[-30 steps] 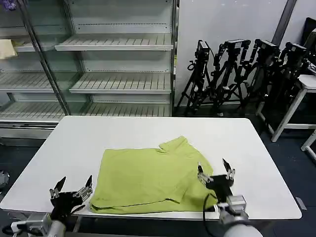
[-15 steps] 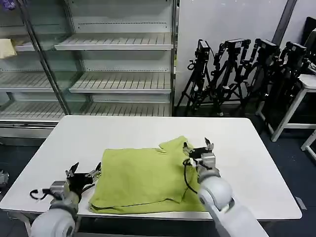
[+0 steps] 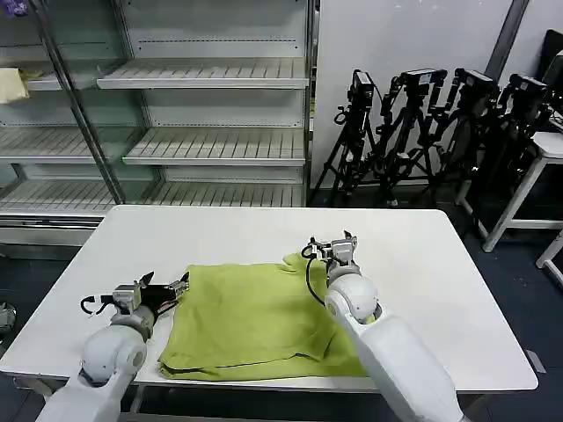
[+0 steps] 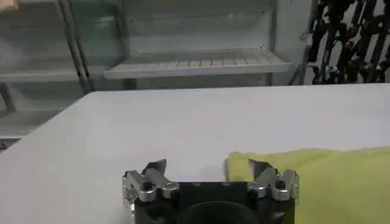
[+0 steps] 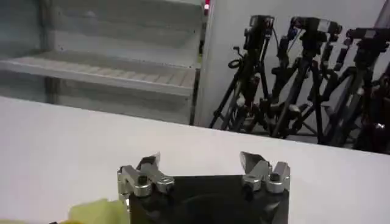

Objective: Fold and organize the clothes.

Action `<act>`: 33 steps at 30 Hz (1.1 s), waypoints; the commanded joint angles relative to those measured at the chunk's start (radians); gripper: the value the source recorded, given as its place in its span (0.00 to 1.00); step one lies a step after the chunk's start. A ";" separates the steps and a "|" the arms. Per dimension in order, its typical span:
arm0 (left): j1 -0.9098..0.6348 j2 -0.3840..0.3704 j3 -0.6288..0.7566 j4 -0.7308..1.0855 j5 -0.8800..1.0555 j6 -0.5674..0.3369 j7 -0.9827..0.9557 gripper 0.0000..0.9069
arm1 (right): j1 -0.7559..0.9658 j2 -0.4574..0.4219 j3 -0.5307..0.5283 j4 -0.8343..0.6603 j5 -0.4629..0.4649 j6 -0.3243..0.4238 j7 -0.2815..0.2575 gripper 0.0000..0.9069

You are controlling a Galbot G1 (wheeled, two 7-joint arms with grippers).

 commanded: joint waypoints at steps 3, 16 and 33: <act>-0.143 0.015 0.090 0.154 -0.041 0.005 -0.009 1.00 | 0.083 0.030 -0.031 -0.156 0.021 -0.008 0.005 1.00; -0.182 -0.027 0.112 0.242 -0.021 0.004 -0.010 0.87 | 0.020 0.028 -0.054 -0.139 0.053 -0.008 0.004 0.20; -0.140 -0.030 0.101 0.205 -0.059 0.003 0.029 0.02 | -0.007 0.022 -0.058 -0.108 0.073 -0.007 -0.002 0.00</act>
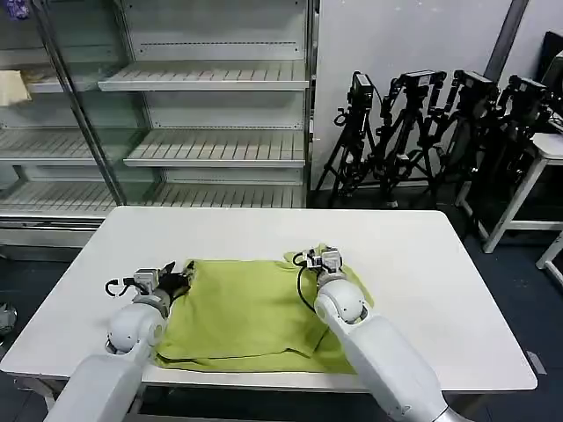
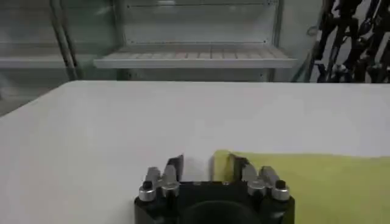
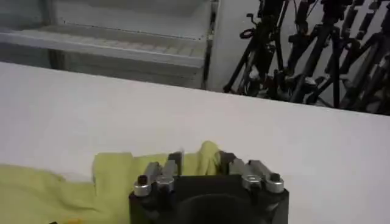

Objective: Fold and organize the clothes.

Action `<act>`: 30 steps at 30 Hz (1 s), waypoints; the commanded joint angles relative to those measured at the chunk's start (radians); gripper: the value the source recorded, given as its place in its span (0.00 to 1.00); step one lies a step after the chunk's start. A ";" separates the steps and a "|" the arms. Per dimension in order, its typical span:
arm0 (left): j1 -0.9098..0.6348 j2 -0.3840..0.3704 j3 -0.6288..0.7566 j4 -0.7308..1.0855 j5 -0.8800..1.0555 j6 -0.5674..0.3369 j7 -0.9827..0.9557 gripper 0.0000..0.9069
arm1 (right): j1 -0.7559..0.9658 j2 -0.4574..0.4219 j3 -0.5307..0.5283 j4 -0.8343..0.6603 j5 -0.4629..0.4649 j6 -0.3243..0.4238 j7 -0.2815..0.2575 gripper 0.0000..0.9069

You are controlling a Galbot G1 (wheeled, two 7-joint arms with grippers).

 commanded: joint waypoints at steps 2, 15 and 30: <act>0.006 -0.002 0.003 0.001 -0.028 0.005 0.024 0.02 | -0.011 0.001 -0.005 -0.001 0.010 -0.004 -0.001 0.00; 0.016 -0.009 -0.020 -0.018 -0.054 -0.021 0.048 0.02 | -0.028 -0.001 0.003 0.029 -0.021 0.059 -0.032 0.00; 0.066 0.035 -0.081 -0.122 -0.048 -0.075 0.050 0.02 | -0.025 -0.023 0.024 0.125 -0.070 0.240 -0.073 0.00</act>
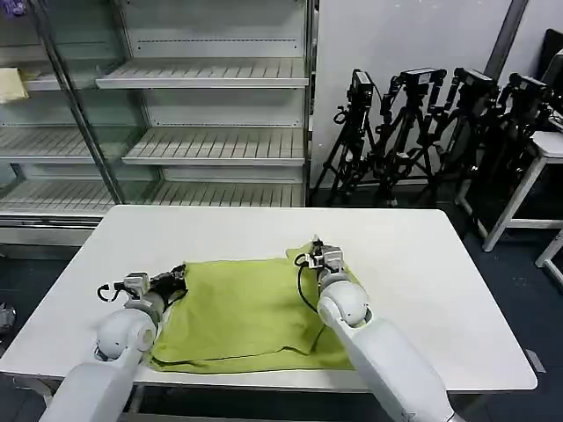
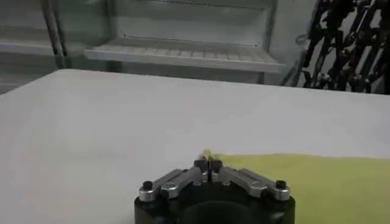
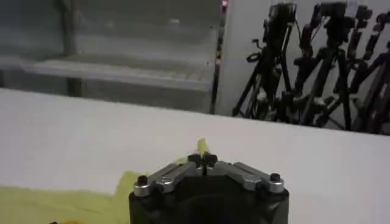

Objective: Fold and organize the clothes.

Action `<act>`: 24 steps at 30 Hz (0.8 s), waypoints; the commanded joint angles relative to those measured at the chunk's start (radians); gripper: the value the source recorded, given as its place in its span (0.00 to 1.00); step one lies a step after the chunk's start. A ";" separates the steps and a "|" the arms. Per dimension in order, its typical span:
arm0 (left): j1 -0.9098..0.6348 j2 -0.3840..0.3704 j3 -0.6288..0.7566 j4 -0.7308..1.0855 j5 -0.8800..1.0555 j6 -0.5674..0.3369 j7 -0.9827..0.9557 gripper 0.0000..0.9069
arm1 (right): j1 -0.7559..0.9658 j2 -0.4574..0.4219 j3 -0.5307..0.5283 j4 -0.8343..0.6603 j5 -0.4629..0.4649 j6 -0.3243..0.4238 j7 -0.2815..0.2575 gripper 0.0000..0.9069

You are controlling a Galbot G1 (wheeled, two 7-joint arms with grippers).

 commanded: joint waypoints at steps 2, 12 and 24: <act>0.031 0.025 -0.029 -0.081 0.003 -0.023 0.005 0.02 | -0.019 -0.007 0.014 0.069 -0.021 0.082 -0.011 0.00; 0.113 0.063 -0.074 -0.193 0.000 -0.022 0.017 0.02 | -0.103 -0.050 0.049 0.183 -0.030 0.063 -0.019 0.00; 0.315 0.081 -0.138 -0.391 0.090 -0.020 0.051 0.02 | -0.293 -0.147 0.128 0.396 -0.046 0.042 -0.028 0.00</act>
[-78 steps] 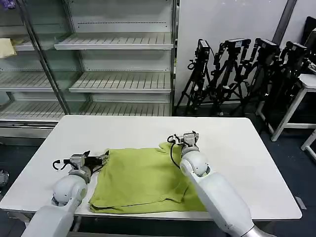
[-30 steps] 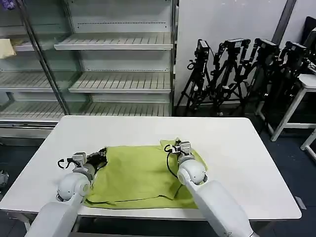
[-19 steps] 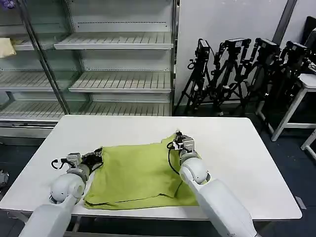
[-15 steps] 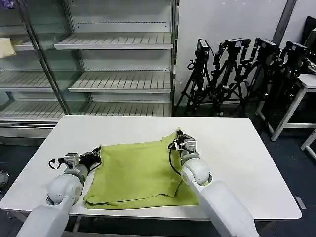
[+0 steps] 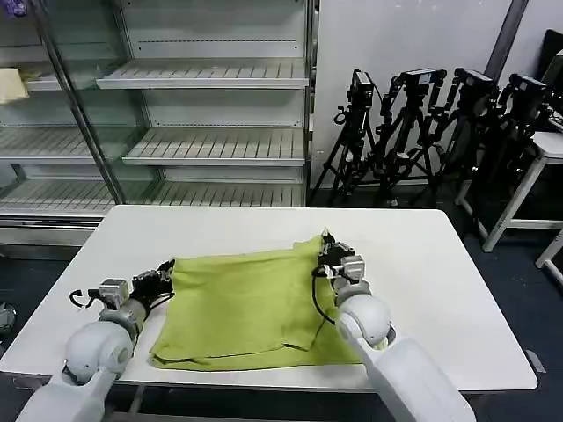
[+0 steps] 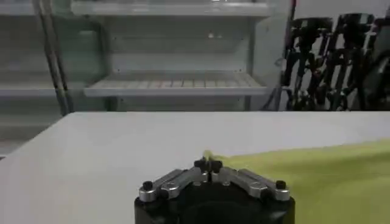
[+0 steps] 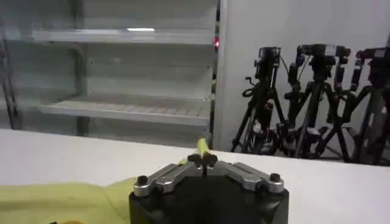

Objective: Fold and organize the clothes.

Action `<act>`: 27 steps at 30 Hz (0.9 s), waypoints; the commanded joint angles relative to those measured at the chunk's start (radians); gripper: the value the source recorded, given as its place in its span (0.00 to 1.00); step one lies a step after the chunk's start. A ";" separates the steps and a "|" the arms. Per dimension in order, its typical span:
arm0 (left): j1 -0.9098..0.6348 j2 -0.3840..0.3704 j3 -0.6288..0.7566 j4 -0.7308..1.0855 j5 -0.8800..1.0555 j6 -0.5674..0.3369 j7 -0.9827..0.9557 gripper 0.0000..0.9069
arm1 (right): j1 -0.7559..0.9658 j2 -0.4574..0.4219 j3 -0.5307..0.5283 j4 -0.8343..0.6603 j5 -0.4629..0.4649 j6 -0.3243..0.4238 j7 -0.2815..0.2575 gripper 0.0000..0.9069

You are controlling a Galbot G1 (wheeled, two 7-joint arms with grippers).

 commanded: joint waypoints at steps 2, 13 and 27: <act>0.178 0.006 -0.040 -0.161 0.074 -0.005 0.016 0.02 | -0.169 -0.065 0.057 0.175 -0.013 0.002 -0.004 0.00; 0.294 -0.017 -0.056 -0.189 0.189 -0.021 0.040 0.02 | -0.397 -0.093 0.122 0.322 -0.063 -0.001 -0.018 0.00; 0.317 -0.037 -0.057 -0.171 0.259 -0.027 0.045 0.02 | -0.522 -0.086 0.138 0.365 -0.114 -0.003 -0.013 0.00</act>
